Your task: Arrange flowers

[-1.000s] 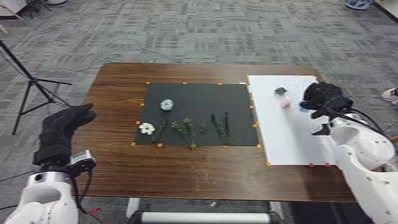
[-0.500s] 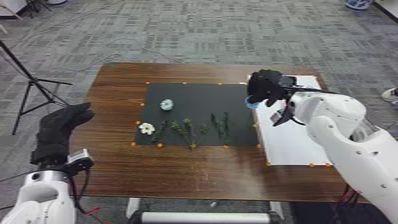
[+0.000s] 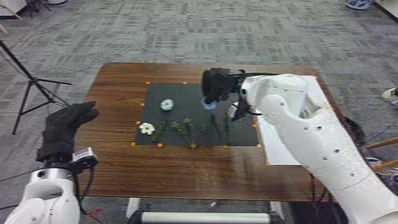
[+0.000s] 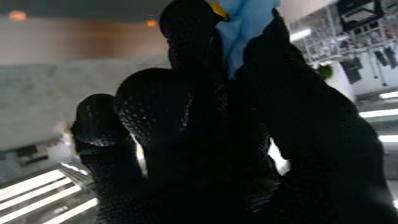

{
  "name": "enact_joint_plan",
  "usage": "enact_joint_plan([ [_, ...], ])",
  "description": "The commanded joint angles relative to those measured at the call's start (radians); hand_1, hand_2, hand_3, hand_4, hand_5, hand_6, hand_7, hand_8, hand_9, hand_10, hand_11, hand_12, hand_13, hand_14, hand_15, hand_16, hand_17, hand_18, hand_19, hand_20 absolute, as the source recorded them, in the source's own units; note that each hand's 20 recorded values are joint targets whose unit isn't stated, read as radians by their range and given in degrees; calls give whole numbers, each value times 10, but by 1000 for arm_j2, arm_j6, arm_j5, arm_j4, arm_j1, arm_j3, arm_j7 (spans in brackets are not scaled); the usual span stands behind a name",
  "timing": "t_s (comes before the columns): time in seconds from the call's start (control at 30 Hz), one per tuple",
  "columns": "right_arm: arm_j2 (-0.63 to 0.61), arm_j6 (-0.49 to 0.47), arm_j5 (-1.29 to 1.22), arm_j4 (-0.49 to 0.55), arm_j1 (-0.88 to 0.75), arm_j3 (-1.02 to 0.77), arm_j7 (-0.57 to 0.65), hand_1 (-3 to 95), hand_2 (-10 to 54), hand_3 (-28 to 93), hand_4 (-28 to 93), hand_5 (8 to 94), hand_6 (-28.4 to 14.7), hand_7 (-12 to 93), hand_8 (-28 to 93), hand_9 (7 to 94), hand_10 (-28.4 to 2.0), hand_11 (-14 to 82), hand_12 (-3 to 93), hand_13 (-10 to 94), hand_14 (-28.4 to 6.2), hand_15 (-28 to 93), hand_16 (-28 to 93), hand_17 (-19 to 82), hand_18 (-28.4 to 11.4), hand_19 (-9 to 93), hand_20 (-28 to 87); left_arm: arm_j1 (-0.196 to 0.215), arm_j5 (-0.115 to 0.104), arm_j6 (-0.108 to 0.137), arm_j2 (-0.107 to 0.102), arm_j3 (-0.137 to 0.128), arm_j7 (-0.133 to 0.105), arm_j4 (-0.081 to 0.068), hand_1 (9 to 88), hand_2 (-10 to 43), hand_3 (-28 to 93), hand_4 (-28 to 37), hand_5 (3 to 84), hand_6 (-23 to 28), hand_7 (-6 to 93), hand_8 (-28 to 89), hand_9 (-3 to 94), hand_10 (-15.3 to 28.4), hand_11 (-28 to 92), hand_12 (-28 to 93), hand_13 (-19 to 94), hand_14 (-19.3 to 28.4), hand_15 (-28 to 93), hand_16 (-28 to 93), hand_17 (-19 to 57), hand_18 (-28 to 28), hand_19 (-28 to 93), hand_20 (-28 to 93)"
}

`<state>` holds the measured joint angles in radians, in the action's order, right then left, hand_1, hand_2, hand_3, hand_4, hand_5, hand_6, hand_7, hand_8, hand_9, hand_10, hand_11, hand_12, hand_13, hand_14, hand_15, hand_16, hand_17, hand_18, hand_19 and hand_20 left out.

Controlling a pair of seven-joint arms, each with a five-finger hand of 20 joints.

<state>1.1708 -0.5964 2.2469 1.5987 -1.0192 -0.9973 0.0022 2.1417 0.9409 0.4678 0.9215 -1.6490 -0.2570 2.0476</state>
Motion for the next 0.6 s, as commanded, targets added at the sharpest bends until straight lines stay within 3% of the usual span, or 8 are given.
enact_joint_plan([
  [0.03, 192, 11, 77, -119, -10, -35, 59, 551, -95, 661, -235, 796, 18, 254, 74, 891, -90, 181, 368, 766, -89, 662, 345, 403, -241, 863, 560, -24, 2, 4, 9, 23, 13, -10, 283, 136, 681, -260, 584, 7, 188, -85, 599, 135, 264, 148, 463, 181, 261, -31, 98, 119, 88, 189],
  [0.4, 326, 40, 248, -255, -49, -97, 52, 551, -95, 657, -233, 796, 20, 243, 81, 893, -81, 163, 367, 767, -90, 662, 347, 403, -242, 866, 560, -42, 15, -16, 11, 39, 41, -17, 280, 142, 677, -252, 560, 14, 190, -89, 558, 137, 280, 148, 437, 181, 278, -19, 74, 128, 108, 198],
  [0.6, 372, 74, 250, -301, -73, -129, 88, 551, -95, 649, -230, 797, 21, 238, 80, 896, -83, 149, 354, 767, -90, 662, 347, 405, -241, 867, 559, -55, 20, -45, 8, 48, 52, -23, 279, 141, 677, -251, 554, 16, 190, -88, 549, 137, 286, 146, 428, 180, 286, -17, 64, 131, 112, 194],
])
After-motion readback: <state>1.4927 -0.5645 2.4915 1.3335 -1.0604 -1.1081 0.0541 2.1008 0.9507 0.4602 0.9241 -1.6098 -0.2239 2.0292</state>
